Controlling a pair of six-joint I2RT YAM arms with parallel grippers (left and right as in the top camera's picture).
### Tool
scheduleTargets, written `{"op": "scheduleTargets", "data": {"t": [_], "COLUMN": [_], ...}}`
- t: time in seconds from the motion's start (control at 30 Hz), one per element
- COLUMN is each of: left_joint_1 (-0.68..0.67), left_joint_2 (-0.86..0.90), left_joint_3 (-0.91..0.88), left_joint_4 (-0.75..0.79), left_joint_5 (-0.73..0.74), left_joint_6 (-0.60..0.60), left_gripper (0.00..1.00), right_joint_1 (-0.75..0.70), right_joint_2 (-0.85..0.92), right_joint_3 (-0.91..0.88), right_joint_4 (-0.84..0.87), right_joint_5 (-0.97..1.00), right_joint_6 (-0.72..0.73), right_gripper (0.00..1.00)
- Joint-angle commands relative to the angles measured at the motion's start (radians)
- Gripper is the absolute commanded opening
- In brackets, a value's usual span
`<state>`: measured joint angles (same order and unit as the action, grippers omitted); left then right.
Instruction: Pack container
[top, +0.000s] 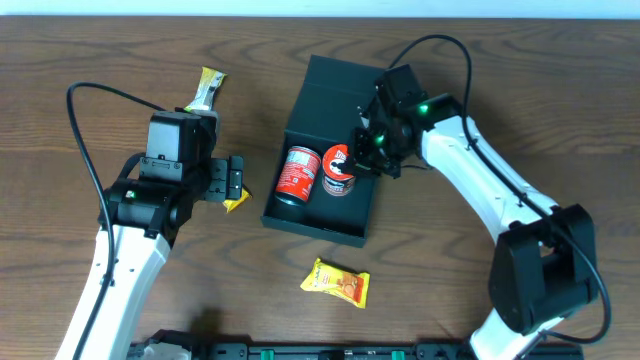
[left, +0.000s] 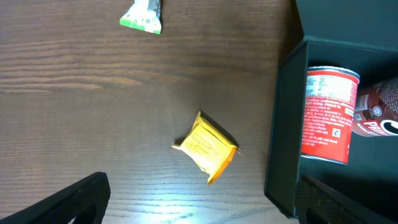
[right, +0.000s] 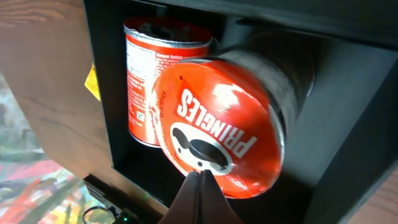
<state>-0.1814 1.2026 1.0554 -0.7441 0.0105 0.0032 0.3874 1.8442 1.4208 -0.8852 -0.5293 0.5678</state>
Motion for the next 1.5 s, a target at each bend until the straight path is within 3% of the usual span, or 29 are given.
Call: {"op": "scheduleTargets", "data": {"t": [0.0,0.6,1.47], "left_joint_1": [-0.003,-0.003,-0.003], "left_joint_2": [0.005,0.037,0.037], "left_joint_3": [0.013,0.013,0.013], "left_joint_4": [-0.002,-0.002,-0.002], "left_joint_5": [-0.021,-0.021,-0.021], "left_joint_6": [0.001,0.000,0.000], "left_gripper": [0.95,0.96,0.96], "right_joint_1": [0.007,0.055,0.108], "right_joint_2": [0.000,0.000,0.000], "right_joint_3": [0.022,0.021,0.021], "right_joint_4": [0.003,-0.008,-0.167], "right_joint_5": [0.031,0.132,0.053], "right_joint_6": [0.015,0.015,0.105], "right_gripper": [0.02,0.01,0.02]}}
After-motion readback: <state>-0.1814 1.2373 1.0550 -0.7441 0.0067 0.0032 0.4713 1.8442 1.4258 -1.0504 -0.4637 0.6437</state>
